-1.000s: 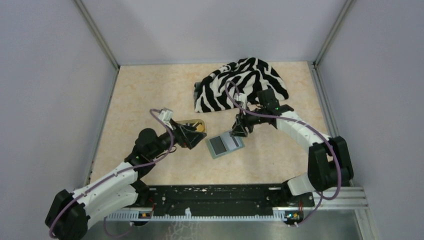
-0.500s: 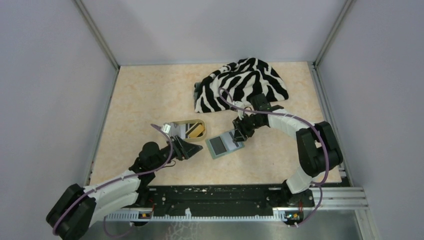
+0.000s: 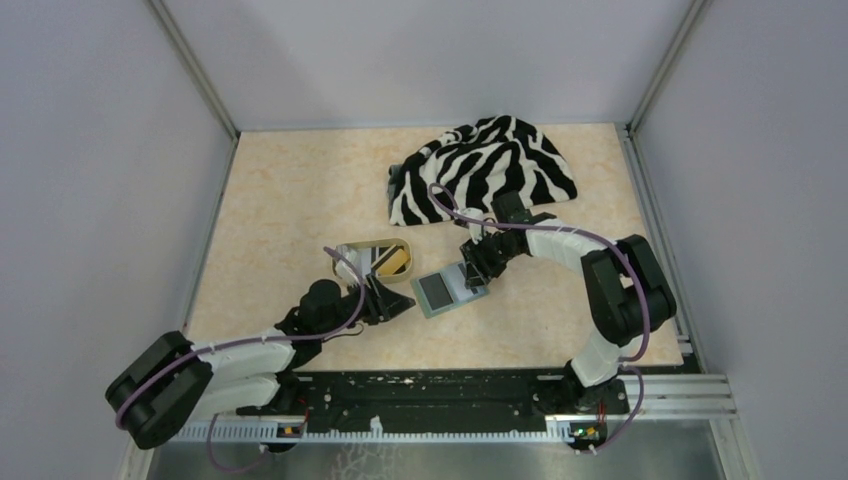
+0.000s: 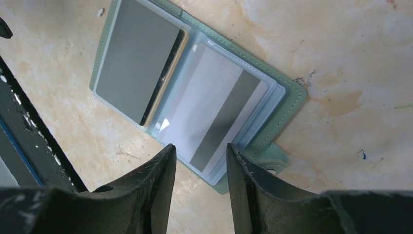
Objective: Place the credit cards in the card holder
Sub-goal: Turn over the card slot in the card holder.
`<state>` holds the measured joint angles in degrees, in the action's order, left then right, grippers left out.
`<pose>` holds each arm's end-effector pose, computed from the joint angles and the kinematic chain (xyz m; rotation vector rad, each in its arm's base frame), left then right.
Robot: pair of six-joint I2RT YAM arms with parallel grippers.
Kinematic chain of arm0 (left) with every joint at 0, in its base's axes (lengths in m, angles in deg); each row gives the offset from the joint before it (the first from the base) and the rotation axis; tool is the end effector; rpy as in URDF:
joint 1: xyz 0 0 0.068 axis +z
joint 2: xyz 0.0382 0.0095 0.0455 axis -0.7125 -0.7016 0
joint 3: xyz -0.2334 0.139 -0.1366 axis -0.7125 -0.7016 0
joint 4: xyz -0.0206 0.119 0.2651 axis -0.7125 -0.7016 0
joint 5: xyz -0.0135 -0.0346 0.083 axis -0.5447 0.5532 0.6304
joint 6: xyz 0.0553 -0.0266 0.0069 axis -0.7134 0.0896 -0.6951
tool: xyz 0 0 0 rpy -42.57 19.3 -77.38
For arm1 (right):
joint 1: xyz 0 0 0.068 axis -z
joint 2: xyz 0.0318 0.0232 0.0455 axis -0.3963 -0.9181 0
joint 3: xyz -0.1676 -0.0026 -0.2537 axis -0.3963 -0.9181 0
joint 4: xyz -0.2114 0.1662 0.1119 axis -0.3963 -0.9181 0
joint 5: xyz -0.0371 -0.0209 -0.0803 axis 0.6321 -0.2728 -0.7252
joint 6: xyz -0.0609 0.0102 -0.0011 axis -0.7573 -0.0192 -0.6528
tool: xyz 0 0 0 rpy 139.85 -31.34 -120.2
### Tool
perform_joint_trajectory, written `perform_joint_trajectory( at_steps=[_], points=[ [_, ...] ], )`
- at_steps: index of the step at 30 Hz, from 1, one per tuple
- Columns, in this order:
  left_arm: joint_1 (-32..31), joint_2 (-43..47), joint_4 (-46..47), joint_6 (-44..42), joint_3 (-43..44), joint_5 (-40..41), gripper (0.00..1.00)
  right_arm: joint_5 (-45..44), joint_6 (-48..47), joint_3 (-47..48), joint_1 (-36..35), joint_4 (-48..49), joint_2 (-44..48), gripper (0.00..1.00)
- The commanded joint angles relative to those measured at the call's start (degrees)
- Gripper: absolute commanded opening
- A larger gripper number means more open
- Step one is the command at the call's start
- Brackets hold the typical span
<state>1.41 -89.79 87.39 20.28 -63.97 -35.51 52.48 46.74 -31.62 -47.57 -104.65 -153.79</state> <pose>0.1419 -0.1474 0.1500 -0.0581 2.0598 -1.2902 0.2977 0.1625 0.1694 -1.0847 2.4273 0.8443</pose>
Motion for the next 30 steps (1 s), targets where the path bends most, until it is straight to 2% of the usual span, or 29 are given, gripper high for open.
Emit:
perform_joint_trajectory(
  at_steps=[1,5,12,22,30],
  points=[
    [-1.1,-3.1,-0.9,0.1,2.6,3.0,0.55,-1.2,1.3,1.5,-0.2,1.4,-1.1,0.42],
    [-2.1,-6.5,-1.8,0.2,4.5,4.1,0.55,-2.0,1.7,1.7,-0.3,1.2,-1.6,0.42],
    [-3.1,-13.0,-8.8,0.4,9.3,7.3,0.51,-2.5,2.4,1.9,-0.3,0.7,-1.9,0.42],
    [-3.9,-15.8,-12.3,0.1,11.6,10.2,0.47,-4.0,3.3,1.9,-0.3,0.3,-1.5,0.45],
    [-4.1,-18.7,-11.6,-0.5,13.0,9.3,0.46,2.8,5.5,2.5,-0.3,-0.6,-3.3,0.45]
  ],
)
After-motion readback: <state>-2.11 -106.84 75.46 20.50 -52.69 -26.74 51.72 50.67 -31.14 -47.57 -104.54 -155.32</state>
